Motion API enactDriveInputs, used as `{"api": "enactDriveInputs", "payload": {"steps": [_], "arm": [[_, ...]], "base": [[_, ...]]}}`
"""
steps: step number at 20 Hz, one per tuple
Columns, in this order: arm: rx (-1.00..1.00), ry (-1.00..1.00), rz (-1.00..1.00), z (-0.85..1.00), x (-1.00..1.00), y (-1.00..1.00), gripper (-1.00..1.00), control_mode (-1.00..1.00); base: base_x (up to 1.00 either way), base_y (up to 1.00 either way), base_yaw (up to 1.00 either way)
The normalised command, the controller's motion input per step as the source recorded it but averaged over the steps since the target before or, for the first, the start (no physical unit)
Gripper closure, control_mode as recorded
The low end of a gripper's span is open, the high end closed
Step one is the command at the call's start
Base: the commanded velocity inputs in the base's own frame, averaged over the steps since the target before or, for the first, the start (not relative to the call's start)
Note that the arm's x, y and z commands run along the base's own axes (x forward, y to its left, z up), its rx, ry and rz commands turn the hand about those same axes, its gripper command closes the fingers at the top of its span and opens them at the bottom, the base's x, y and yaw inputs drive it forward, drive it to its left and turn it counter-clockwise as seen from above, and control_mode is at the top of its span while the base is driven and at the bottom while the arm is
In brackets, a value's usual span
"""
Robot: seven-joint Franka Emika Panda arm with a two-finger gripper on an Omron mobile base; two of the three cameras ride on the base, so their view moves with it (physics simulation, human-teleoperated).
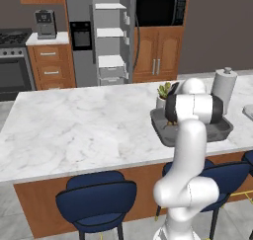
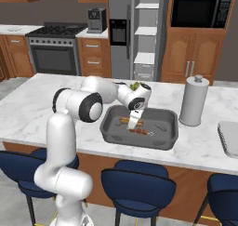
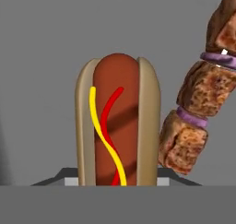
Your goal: Place the cold items (onion and peach) from the fridge in one tupperware on the dining counter. Place the warm items (hot dog and kebab skewer) in the stove area in another tupperware.
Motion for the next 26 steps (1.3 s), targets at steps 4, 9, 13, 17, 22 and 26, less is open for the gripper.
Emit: {"api": "enactDriveInputs", "payload": {"steps": [4, 9, 13, 17, 22, 26], "arm": [[-0.01, 0.04, 0.0, -0.36, 0.02, 0.0, -1.0, -1.0], [0.0, 0.0, 0.0, -0.17, -0.04, -0.01, -1.0, -1.0], [0.0, 0.0, -0.03, 0.02, -0.12, -0.02, -1.0, -1.0], [0.0, -0.01, 0.0, 0.35, -0.15, -0.07, -1.0, -1.0], [0.0, -0.06, 0.0, 0.63, -0.3, -0.1, -1.0, -1.0], [0.0, -0.09, 0.0, 0.64, -0.44, -0.05, -1.0, -1.0]], "base": [[0.0, 0.0, 0.0], [0.0, 0.0, 0.0], [0.0, 0.0, 0.0], [0.0, 0.0, 0.0], [0.0, 0.0, 0.0], [0.0, 0.0, 0.0]]}}
